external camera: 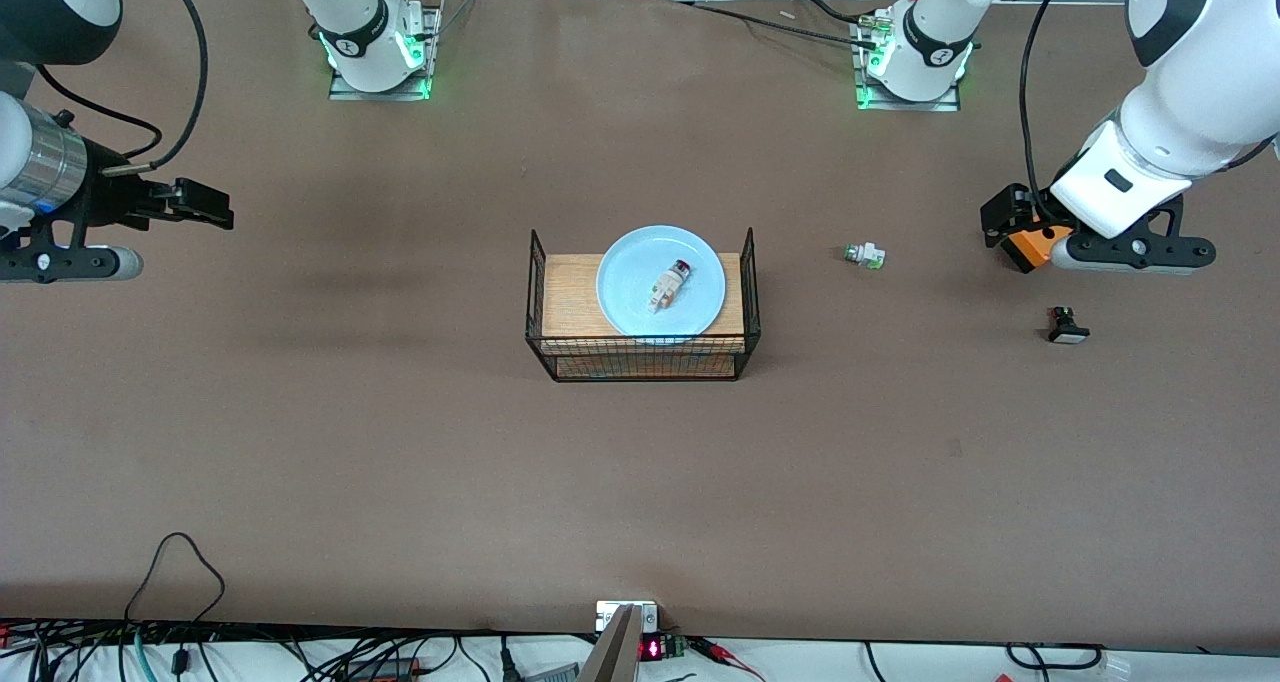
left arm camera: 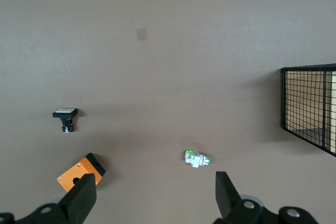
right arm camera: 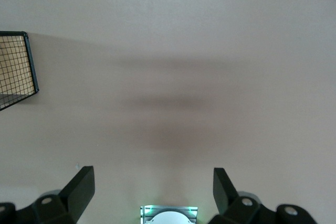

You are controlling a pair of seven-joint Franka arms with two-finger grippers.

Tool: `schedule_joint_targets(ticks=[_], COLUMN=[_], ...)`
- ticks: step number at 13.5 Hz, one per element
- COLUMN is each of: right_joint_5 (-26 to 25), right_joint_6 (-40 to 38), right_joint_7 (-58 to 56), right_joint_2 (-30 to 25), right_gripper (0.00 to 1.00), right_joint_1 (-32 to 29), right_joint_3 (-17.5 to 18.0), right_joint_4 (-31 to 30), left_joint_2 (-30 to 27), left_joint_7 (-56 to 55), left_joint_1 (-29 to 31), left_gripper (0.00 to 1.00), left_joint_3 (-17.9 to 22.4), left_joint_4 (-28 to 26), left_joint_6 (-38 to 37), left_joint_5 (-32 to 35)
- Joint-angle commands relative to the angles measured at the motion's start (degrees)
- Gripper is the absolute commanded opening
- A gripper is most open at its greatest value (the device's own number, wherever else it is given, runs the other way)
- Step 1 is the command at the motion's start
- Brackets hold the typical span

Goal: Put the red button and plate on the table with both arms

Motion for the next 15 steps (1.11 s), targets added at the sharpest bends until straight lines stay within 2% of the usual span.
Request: schedule_joint_targets(ticks=[1, 5, 7, 9, 10, 13, 15], right_joint_5=[-0.3, -0.4, -0.4, -0.4, -0.3, -0.2, -0.1], right_joint_6=[-1.0, -0.8, -0.8, -0.6, -0.5, -0.5, -0.5], right_joint_7=[0.2, 0.2, 0.2, 0.2, 0.2, 0.0, 0.0], right_joint_2=[0.0, 0.1, 0.4, 0.4, 0.4, 0.4, 0.4], right_gripper=[1.0, 1.0, 1.0, 1.0, 1.0, 1.0, 1.0], right_joint_1=[-0.1, 0.0, -0.1, -0.1, -0.2, -0.2, -0.2], right_joint_3=[0.2, 0.2, 0.2, 0.2, 0.2, 0.2, 0.2], right_joint_4=[1.1, 1.1, 1.1, 1.1, 1.1, 1.1, 1.1], left_joint_2=[0.1, 0.1, 0.2, 1.5, 3.5, 8.7, 12.1], left_joint_7=[1.5, 0.6, 0.8, 0.8, 0.6, -0.3, -5.3], left_joint_1=[0.6, 0.6, 0.1, -1.2, -2.3, -6.5, -11.0], left_gripper=[1.0, 1.0, 1.0, 1.0, 1.0, 1.0, 1.0], left_joint_3=[-0.1, -0.6, -0.7, -1.9, -3.0, -6.8, -7.5], left_joint_4=[0.3, 0.3, 0.4, 3.9, 7.3, 13.8, 17.3], left_joint_6=[0.0, -0.8, -5.1, -10.3, -11.3, -11.3, -10.8], left_joint_5=[0.0, 0.0, -0.7, -1.8, -3.4, -4.2, -7.4])
